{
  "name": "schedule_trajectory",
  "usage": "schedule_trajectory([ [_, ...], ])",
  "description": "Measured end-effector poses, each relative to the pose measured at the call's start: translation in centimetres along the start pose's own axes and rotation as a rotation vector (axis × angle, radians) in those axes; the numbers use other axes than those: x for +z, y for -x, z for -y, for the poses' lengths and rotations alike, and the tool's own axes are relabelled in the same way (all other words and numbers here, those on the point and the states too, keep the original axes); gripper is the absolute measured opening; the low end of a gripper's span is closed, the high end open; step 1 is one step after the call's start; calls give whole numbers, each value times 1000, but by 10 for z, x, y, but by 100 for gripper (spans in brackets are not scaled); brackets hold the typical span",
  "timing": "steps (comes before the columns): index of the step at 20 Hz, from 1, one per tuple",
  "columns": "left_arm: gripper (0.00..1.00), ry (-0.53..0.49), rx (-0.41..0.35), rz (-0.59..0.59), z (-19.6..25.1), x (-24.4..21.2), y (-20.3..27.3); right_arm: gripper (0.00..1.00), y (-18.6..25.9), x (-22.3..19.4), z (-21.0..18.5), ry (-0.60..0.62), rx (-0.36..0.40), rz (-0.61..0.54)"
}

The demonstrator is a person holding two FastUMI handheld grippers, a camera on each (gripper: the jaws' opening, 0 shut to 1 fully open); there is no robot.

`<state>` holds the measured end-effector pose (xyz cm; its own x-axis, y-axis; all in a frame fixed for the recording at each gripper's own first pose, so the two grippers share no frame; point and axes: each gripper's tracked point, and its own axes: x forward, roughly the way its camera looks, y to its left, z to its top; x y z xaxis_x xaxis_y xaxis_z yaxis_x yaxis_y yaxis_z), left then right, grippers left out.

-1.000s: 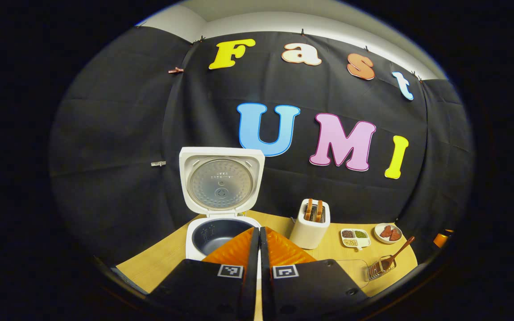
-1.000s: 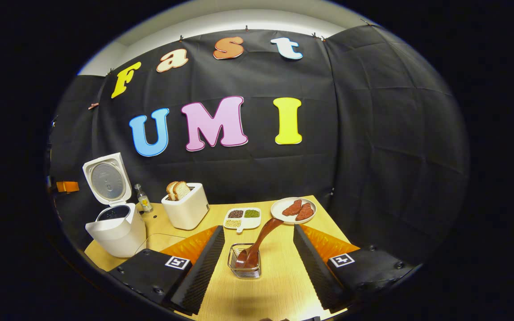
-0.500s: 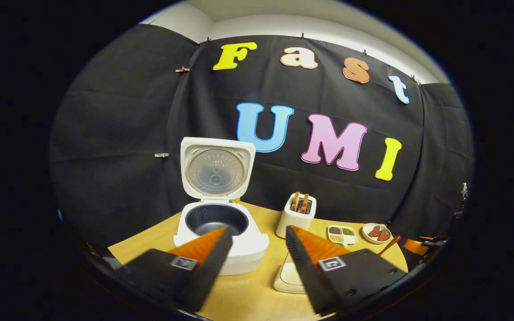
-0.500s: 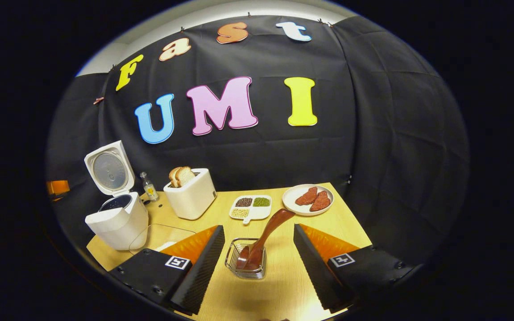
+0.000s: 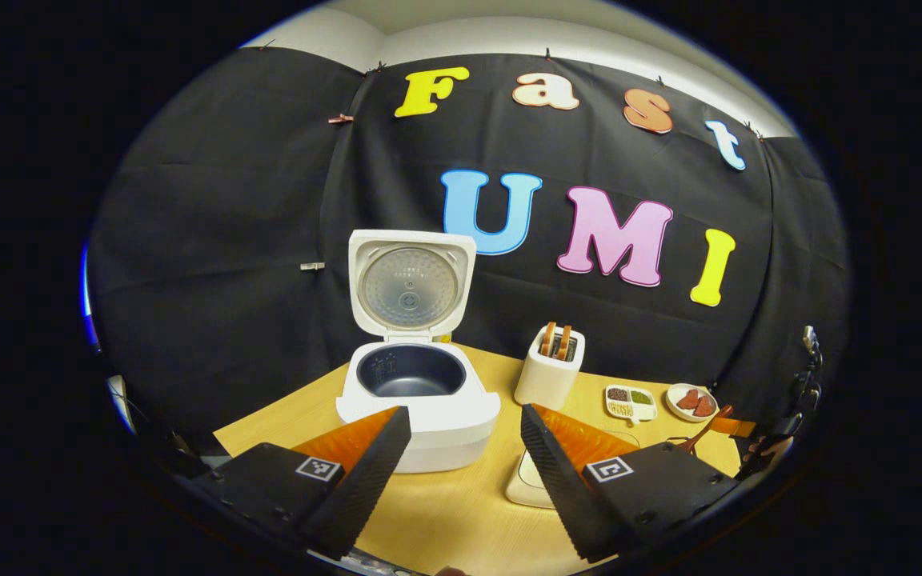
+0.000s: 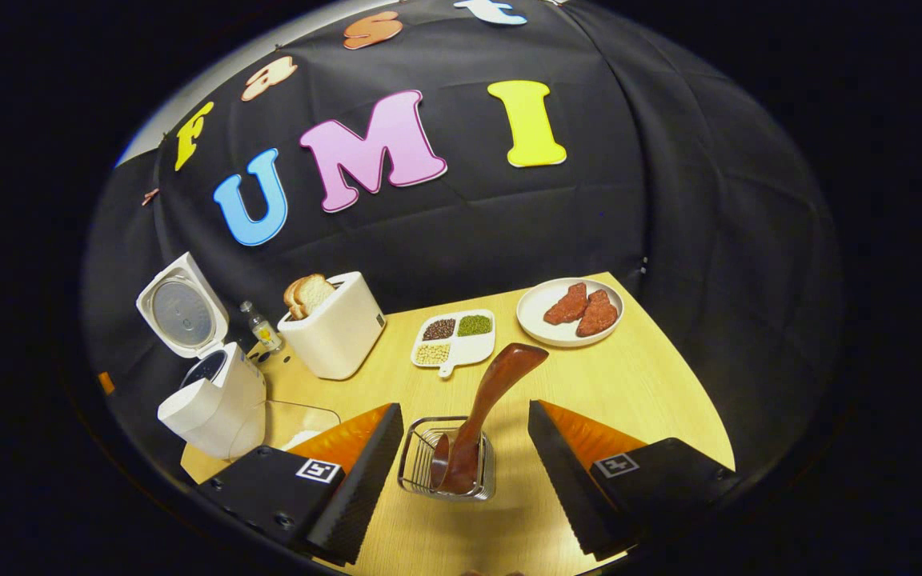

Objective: Close the left gripper, press the button to open the rice cooker; take a wooden spoon from the chopstick holder with the right hand, scoop a spoonful of rice and pour it into the rice cooker, then put the wooden spoon back into the chopstick holder.

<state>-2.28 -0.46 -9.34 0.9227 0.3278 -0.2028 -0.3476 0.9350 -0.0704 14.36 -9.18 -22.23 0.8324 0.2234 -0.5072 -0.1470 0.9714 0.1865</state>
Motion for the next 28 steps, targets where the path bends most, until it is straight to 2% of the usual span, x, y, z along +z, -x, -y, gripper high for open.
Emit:
schedule_trajectory([
  [5, 95, -78, 37, -43, -12, -12, -3, 99, -44, -9, 6, -56, -7, -38],
  [8, 96, -45, 49, -77, -14, -24, -7, 96, -63, -7, 17, -88, -48, -25],
  [10, 96, 8, 56, -101, -16, -33, -7, 88, -70, -8, 15, -129, -39, -32],
  [11, 96, 32, 57, -112, -18, -36, -7, 88, -72, -9, 13, -151, -32, -36],
  [12, 96, 50, 58, -124, -21, -41, -7, 76, -75, -10, 15, -162, -48, -41],
  [14, 96, 58, 69, -143, -30, -48, -8, 44, -82, -12, 13, -179, -45, -46],
  [15, 96, 55, 73, -147, -34, -49, -8, 32, -71, -9, 12, -185, -51, -42],
  [16, 96, 52, 72, -150, -37, -50, -8, 36, -78, -7, 10, -184, -53, -36],
  [17, 96, 52, 62, -151, -37, -50, -9, 27, -72, -8, 5, -187, -40, -33],
  [21, 96, 57, 1, -160, -33, -55, -15, 17, -55, 6, -8, -140, -44, 19],
  [28, 96, 24, -139, -135, -28, -45, -32, 17, 4, 62, -35, -28, -108, 112],
])
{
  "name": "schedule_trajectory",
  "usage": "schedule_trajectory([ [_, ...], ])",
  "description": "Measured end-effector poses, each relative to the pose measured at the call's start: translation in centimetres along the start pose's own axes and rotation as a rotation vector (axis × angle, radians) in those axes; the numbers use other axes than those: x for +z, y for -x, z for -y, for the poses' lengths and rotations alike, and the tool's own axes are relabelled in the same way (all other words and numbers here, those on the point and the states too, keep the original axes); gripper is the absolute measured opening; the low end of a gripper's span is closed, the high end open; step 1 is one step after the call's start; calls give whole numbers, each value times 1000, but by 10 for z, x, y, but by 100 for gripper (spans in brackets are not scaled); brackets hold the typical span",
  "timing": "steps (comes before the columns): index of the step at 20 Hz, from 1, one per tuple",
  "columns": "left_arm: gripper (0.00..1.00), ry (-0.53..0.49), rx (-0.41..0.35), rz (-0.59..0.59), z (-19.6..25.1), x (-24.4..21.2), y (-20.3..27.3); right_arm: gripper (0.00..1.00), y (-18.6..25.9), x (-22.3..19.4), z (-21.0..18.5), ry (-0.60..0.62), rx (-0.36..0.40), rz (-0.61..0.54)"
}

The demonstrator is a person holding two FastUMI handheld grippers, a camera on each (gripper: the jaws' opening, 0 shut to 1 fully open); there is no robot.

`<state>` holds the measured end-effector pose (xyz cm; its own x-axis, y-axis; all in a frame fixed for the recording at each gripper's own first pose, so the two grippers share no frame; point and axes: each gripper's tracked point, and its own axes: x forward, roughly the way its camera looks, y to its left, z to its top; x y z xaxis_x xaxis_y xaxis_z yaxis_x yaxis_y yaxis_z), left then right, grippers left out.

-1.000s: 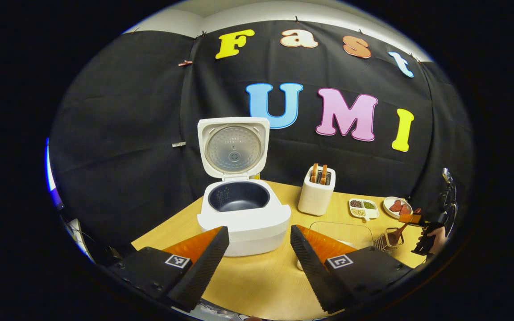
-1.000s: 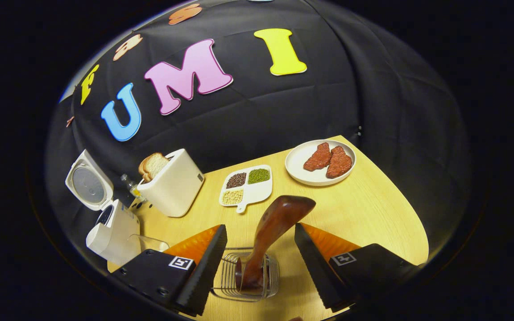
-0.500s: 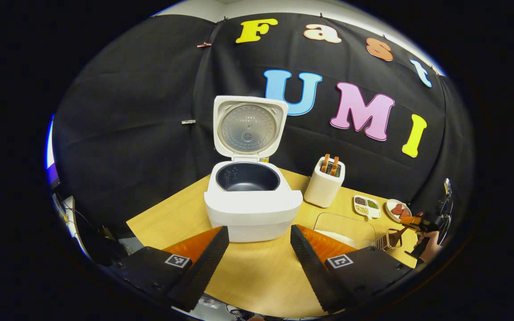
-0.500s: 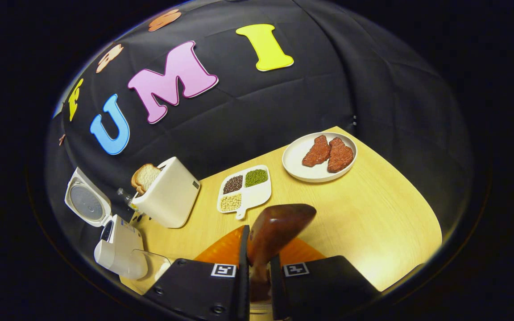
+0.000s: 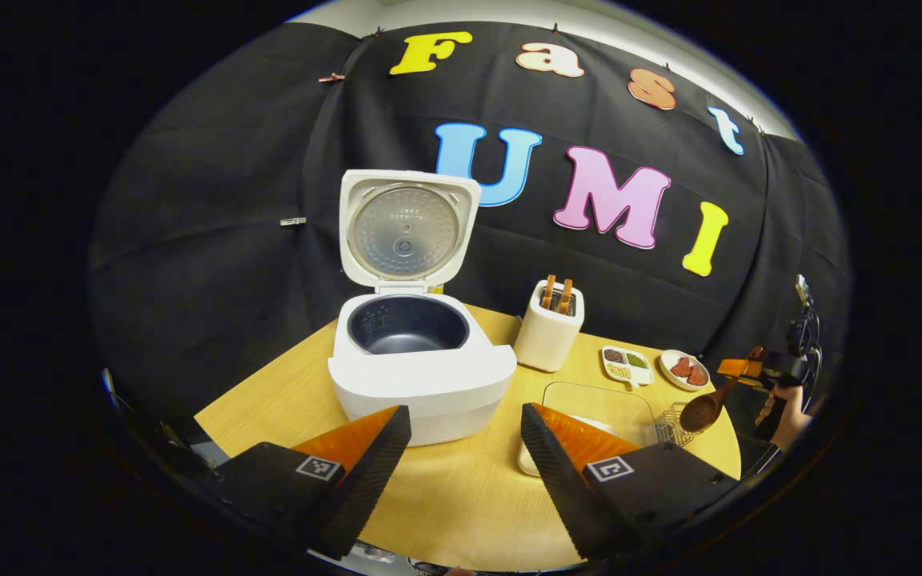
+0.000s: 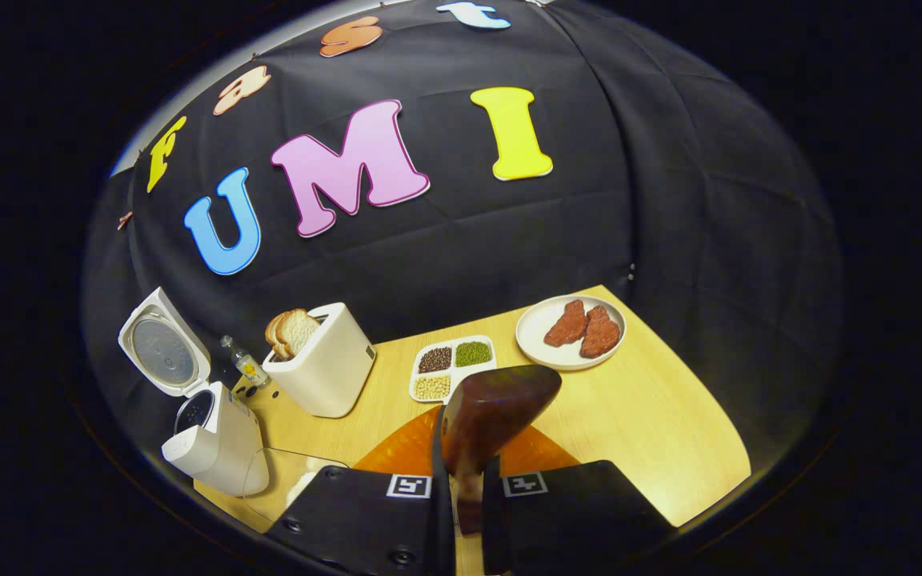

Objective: Close the left gripper, press the button to open the rice cooker; take a wooden spoon from the chopstick holder with the right hand, scoop a spoonful of rice and pour it into the rice cooker, then put the wooden spoon back into the chopstick holder.

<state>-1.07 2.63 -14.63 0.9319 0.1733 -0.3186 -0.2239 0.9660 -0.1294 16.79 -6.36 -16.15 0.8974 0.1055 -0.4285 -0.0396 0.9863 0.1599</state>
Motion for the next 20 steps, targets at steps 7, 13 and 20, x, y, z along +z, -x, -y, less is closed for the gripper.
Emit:
schedule_trajectory([
  [7, 96, -10, -126, -22, -29, -16, -14, 17, 52, 56, -43, 7, -45, 120],
  [13, 96, -19, -150, -63, -67, -29, -19, 17, 50, 36, -105, 40, -23, 117],
  [20, 96, -39, -195, -82, -76, -33, -22, 18, 19, -17, -170, 96, 32, 92],
])
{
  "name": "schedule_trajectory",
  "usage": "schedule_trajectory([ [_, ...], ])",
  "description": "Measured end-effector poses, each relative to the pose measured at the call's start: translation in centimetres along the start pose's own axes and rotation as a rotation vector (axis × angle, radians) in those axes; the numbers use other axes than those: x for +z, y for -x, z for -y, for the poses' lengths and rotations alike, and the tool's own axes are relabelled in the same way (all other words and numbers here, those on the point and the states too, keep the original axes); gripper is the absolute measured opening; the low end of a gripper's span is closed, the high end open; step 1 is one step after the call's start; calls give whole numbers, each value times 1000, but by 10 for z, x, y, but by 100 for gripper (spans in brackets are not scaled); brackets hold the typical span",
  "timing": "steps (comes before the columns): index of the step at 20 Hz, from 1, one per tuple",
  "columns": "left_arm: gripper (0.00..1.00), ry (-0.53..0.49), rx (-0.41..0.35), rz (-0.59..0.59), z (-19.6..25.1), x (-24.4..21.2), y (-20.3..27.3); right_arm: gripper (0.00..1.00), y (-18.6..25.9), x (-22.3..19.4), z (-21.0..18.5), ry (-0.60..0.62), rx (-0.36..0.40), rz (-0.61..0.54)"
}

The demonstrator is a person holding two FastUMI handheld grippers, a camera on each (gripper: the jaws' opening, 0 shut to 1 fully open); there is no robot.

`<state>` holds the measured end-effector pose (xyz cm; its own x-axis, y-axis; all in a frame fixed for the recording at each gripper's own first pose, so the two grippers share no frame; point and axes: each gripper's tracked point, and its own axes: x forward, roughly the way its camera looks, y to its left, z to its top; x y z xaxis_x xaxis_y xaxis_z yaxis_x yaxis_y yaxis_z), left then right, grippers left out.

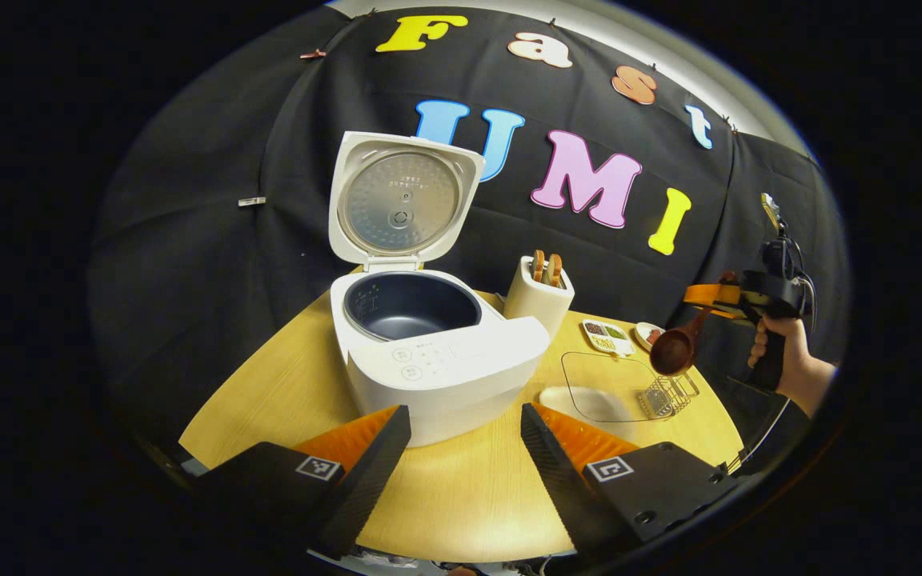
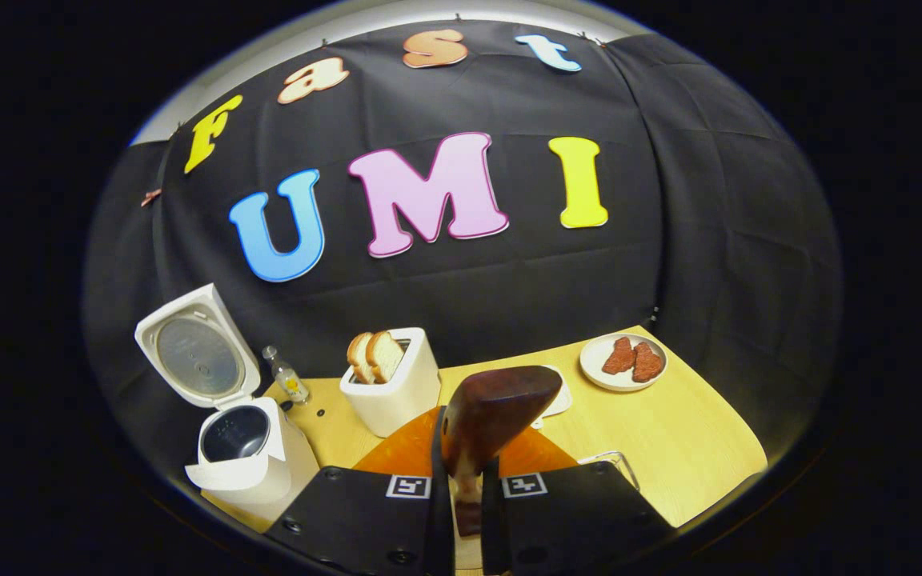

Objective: Close the left gripper, press the button to open the rice cooker; take a wooden spoon from the chopstick holder with the right hand, scoop a spoonful of rice and pour it into the rice cooker, then put the wooden spoon back into the chopstick holder.

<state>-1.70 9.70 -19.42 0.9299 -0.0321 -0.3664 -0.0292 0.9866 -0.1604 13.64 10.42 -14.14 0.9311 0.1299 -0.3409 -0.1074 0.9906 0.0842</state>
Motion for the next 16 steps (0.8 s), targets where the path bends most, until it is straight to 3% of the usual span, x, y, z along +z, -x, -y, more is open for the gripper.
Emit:
schedule_trajectory([
  [3, 96, 1, -19, -26, -3, -8, -4, 17, -12, -38, -8, 49, -2, -22],
  [4, 96, -2, -20, -34, -4, -11, -6, 13, -16, -51, -8, 59, -5, -34],
  [5, 96, -5, -24, -43, -6, -15, -9, 18, -19, -65, -9, 67, -8, -45],
  [11, 96, -27, -32, -83, -14, -42, -15, 18, -33, -109, -18, 136, -36, -49],
  [15, 96, 29, -15, -93, -21, -54, -9, 18, -22, -127, -48, 44, 4, -96],
  [16, 96, 50, -16, -92, -21, -55, -7, 14, -19, -131, -56, 24, 14, -109],
])
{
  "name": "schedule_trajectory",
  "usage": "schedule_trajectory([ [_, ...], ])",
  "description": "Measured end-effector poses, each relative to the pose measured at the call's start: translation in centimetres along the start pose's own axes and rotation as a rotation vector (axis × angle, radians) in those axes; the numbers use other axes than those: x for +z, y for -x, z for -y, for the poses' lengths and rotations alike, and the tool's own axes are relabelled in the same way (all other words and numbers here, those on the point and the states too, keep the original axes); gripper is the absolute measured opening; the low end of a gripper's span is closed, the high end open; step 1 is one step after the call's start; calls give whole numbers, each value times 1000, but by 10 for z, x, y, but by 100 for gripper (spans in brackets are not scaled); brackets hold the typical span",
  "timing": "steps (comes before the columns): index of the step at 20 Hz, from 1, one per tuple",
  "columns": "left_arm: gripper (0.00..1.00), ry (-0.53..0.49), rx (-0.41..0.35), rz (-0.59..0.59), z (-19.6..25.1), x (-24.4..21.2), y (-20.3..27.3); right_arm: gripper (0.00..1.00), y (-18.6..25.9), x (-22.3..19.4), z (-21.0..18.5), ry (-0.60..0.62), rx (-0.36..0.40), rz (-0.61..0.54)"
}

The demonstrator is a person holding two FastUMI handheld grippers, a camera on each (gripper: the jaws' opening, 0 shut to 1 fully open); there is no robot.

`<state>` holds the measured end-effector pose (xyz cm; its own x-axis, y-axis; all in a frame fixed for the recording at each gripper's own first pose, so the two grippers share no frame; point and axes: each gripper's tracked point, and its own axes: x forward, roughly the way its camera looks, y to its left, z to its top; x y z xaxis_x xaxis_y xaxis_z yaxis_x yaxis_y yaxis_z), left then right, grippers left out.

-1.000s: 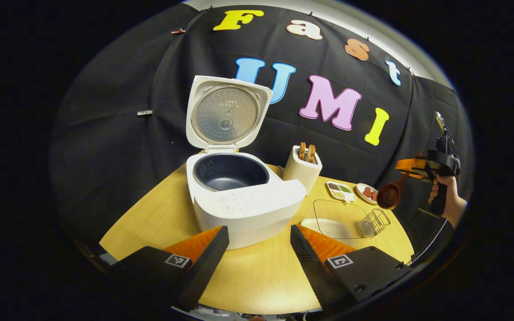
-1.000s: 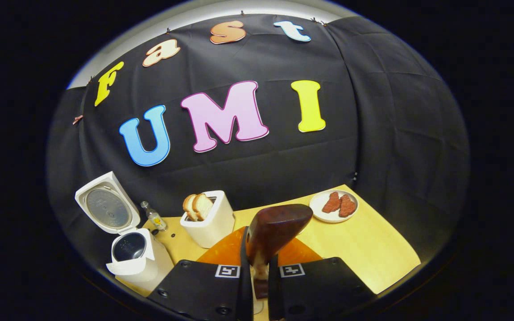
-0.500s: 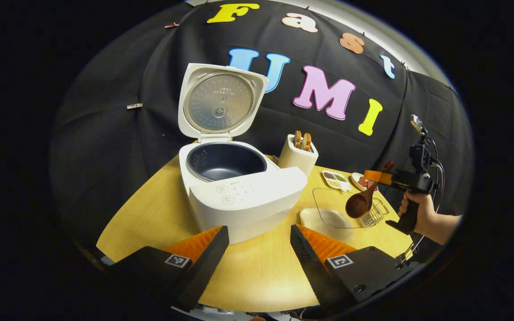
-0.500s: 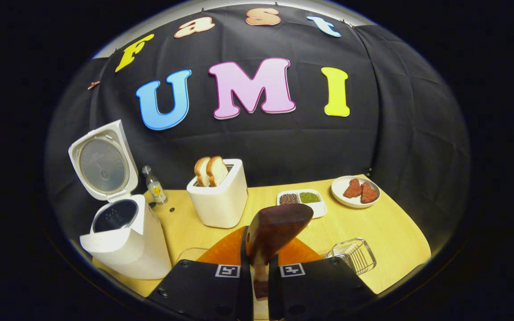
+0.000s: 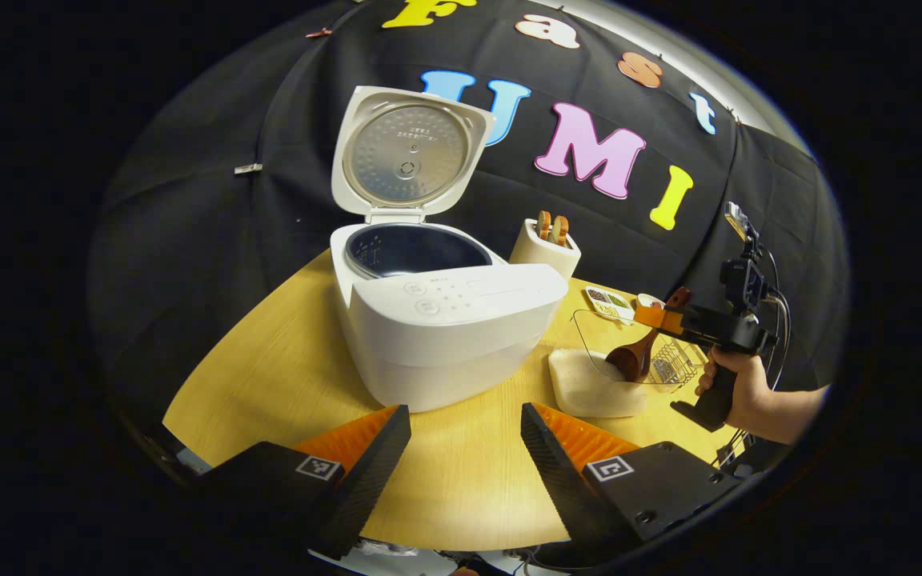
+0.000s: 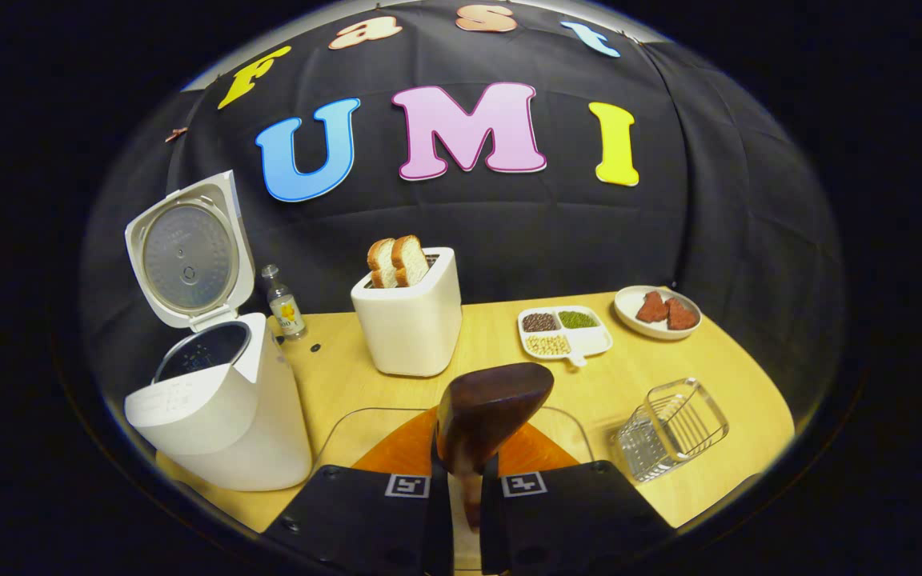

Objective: Close the left gripper, press the button to open the rice cooker; take a wooden spoon from the chopstick holder with the right hand, scoop a spoonful of rice and pour it into the rice cooker, then put the wooden spoon back into the chopstick holder.

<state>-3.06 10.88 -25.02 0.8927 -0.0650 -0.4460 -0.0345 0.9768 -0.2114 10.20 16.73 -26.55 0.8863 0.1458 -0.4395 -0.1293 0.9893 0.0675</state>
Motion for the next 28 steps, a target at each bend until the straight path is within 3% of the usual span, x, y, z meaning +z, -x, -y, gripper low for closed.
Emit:
schedule_trajectory([
  [3, 96, 33, 9, -2, -3, -7, 6, 18, 5, -10, -24, -47, 57, -45],
  [6, 96, 21, 25, 7, -7, -7, 14, 18, 5, -14, -42, -179, 97, -105],
  [11, 96, 27, 43, 10, -11, -13, 24, 18, 6, -14, -41, -304, 99, -160],
  [16, 96, 29, 39, 11, -6, -15, 31, 17, 8, -9, -15, -538, 69, -191],
  [20, 96, 10, 29, 16, -2, -12, 31, 17, 13, -15, 22, -786, -7, -197],
  [28, 96, -36, -8, 32, 3, 0, 31, 17, 35, 17, 63, -890, -65, -138],
])
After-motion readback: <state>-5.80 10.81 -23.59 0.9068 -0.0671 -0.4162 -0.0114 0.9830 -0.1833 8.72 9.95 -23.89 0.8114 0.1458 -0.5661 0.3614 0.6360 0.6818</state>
